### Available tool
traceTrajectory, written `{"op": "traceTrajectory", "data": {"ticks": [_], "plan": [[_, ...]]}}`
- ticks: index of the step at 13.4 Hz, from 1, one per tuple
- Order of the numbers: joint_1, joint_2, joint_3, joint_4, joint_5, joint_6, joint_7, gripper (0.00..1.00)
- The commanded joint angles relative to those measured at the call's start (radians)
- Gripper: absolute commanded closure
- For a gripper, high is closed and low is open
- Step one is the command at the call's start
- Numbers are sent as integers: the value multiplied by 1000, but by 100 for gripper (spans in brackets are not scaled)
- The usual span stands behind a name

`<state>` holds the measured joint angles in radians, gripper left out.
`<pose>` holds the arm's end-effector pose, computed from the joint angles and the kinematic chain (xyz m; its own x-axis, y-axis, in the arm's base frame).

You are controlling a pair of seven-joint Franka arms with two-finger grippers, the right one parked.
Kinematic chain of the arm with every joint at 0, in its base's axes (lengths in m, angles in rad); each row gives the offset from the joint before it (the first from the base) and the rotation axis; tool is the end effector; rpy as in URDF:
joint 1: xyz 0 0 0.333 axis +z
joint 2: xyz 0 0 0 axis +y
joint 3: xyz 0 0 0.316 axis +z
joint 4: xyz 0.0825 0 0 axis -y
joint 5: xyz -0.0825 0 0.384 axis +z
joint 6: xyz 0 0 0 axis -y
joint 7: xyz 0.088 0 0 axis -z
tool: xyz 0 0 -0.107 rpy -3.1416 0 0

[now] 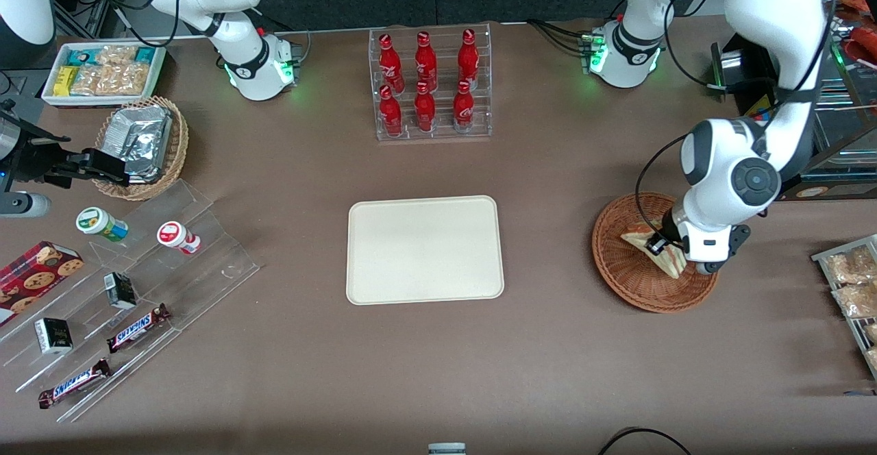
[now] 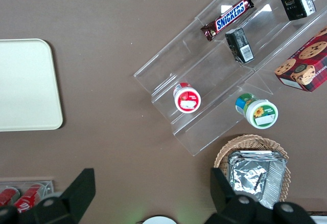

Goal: Place sandwich from basket to tray
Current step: 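Lift the sandwich and carry it over the cream tray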

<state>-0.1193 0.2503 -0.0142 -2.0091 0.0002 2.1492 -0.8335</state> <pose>0.5777 -0.0773 0.3224 0.7606 0.6447 -0.0764 0.6400 -0.7643 -0.0791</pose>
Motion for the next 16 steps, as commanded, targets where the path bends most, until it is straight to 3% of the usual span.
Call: {"op": "traceTrajectory", "data": {"ticks": [1, 3, 8, 15, 16], "plan": [[-97, 36, -18, 234, -6, -259, -19, 87], [-204, 66, -18, 327, -8, -320, -65, 87], [-428, 220, -18, 495, -6, -256, -107, 84], [-592, 512, -18, 751, 6, -80, -27, 84], [-635, 658, -18, 903, 6, -74, 3, 84]]}}
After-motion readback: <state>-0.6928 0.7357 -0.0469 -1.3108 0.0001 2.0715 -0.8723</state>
